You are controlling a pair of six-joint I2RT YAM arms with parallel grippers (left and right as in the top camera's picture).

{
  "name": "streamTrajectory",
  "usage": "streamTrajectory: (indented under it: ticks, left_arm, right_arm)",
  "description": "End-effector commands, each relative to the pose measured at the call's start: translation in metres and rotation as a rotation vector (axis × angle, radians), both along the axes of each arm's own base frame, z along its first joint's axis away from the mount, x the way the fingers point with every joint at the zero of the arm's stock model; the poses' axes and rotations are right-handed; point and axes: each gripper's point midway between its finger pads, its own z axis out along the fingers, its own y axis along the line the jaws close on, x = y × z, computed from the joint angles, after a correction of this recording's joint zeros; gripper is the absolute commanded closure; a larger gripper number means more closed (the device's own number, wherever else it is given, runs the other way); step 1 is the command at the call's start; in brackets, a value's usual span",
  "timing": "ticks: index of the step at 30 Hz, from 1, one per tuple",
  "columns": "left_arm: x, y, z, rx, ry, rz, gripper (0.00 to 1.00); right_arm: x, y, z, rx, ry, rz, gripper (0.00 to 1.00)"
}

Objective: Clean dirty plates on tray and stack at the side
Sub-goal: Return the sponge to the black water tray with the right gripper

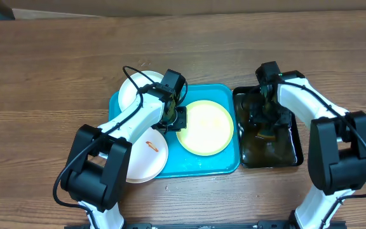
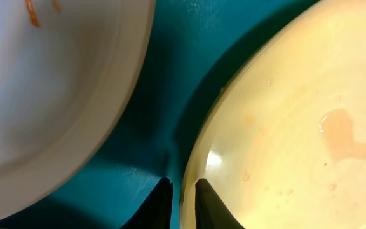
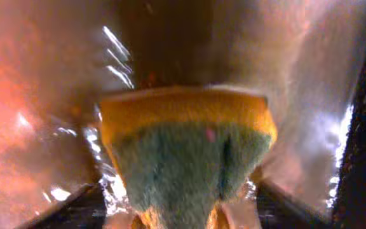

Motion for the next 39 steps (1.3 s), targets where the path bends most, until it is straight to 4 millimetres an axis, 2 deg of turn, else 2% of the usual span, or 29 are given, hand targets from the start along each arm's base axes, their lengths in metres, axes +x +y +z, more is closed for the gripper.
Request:
streamTrajectory:
  ticks: [1, 2, 3, 4, 5, 6, 10, 11, 12, 13, 14, 15, 17, 18, 19, 20, 21, 25, 28, 32, 34, 35, 36, 37, 38, 39]
  left_arm:
    - [-0.004, -0.001, -0.005, 0.002, 0.017, 0.004, 0.84]
    - [-0.004, -0.001, -0.005, 0.002, 0.017, 0.004, 0.84]
    - [-0.004, -0.001, -0.005, 0.002, 0.017, 0.004, 0.84]
    - [-0.004, -0.001, -0.005, 0.002, 0.017, 0.004, 0.84]
    - [-0.004, -0.001, -0.004, 0.002, 0.017, 0.004, 0.84]
    - [-0.004, -0.001, -0.005, 0.002, 0.017, 0.004, 0.84]
    - [-0.004, -0.001, -0.005, 0.002, 0.018, 0.004, 0.84]
    - [-0.004, -0.001, -0.005, 0.002, 0.017, 0.004, 0.83]
    - [-0.004, -0.001, -0.004, 0.002, 0.017, 0.004, 0.83]
    - [-0.004, -0.001, -0.005, 0.002, 0.018, 0.004, 0.83]
    - [-0.004, -0.001, -0.005, 0.002, 0.018, 0.004, 0.83]
    - [-0.004, -0.001, -0.005, 0.002, 0.018, 0.004, 0.83]
    - [-0.004, -0.001, -0.005, 0.002, 0.018, 0.004, 0.83]
    - [-0.004, -0.001, -0.005, 0.002, 0.018, 0.004, 0.83]
    - [-0.004, -0.001, -0.005, 0.002, 0.018, 0.004, 0.81]
    - [-0.004, -0.001, -0.005, 0.002, 0.018, 0.004, 0.79]
    - [-0.004, -0.001, -0.005, 0.002, 0.018, 0.004, 0.79]
    - [-0.004, -0.001, -0.005, 0.002, 0.017, 0.004, 0.78]
    - [-0.004, -0.001, -0.005, 0.002, 0.017, 0.004, 0.76]
    - [-0.004, -0.001, -0.005, 0.002, 0.017, 0.004, 0.76]
    - [-0.004, -0.001, -0.005, 0.002, 0.017, 0.005, 0.76]
    - [-0.004, -0.001, -0.005, 0.002, 0.017, 0.005, 0.76]
    - [-0.004, -0.001, -0.005, 0.002, 0.017, 0.004, 0.76]
    - [-0.004, -0.001, -0.005, 0.002, 0.017, 0.004, 0.75]
    - [-0.004, -0.001, -0.005, 0.002, 0.017, 0.004, 0.73]
    - [-0.004, -0.001, -0.005, 0.002, 0.017, 0.004, 0.71]
  right_arm:
    - [-0.012, -0.005, -0.003, -0.017, 0.021, -0.029, 0.96]
    - [-0.012, -0.006, -0.003, -0.017, 0.023, -0.028, 0.96]
    - [-0.011, -0.006, -0.001, -0.017, 0.022, -0.029, 0.73]
    - [-0.011, -0.005, 0.0, -0.017, 0.023, -0.027, 0.38]
    - [-0.011, -0.005, 0.001, -0.018, 0.027, -0.025, 0.25]
    - [-0.012, -0.006, 0.002, -0.019, 0.033, -0.025, 0.24]
    - [-0.026, -0.004, 0.005, -0.008, 0.093, -0.029, 0.26]
    - [-0.031, -0.002, 0.005, 0.007, 0.112, -0.031, 0.3]
    - [-0.033, 0.0, 0.005, 0.019, 0.121, -0.033, 0.38]
    - [-0.034, 0.002, 0.005, 0.032, 0.127, -0.035, 0.55]
    - [-0.035, 0.003, 0.004, 0.037, 0.13, -0.035, 0.86]
    - [-0.034, 0.004, 0.004, 0.039, 0.127, -0.035, 0.96]
    - [-0.033, 0.004, 0.004, 0.041, 0.124, -0.034, 0.93]
    - [-0.033, 0.004, 0.005, 0.04, 0.122, -0.034, 0.59]
    - [-0.032, 0.003, 0.006, 0.039, 0.122, -0.034, 0.37]
    - [-0.031, 0.002, 0.007, 0.032, 0.119, -0.034, 0.28]
    - [-0.027, -0.001, 0.01, 0.019, 0.109, -0.036, 0.24]
    - [-0.004, -0.012, 0.019, -0.019, 0.033, -0.045, 0.21]
    - [0.011, -0.015, 0.017, -0.019, -0.03, -0.055, 0.18]
    - [0.019, -0.014, 0.009, 0.0, -0.074, -0.065, 0.19]
    - [0.022, -0.006, 0.003, 0.045, -0.092, -0.065, 0.27]
    - [0.023, -0.004, 0.002, 0.057, -0.1, -0.065, 0.42]
    - [0.026, -0.002, 0.001, 0.065, -0.11, -0.064, 0.7]
    - [0.028, -0.002, 0.001, 0.067, -0.119, -0.064, 0.73]
    - [0.031, -0.001, 0.002, 0.071, -0.129, -0.064, 0.69]
    - [0.033, -0.001, 0.004, 0.072, -0.133, -0.062, 0.55]
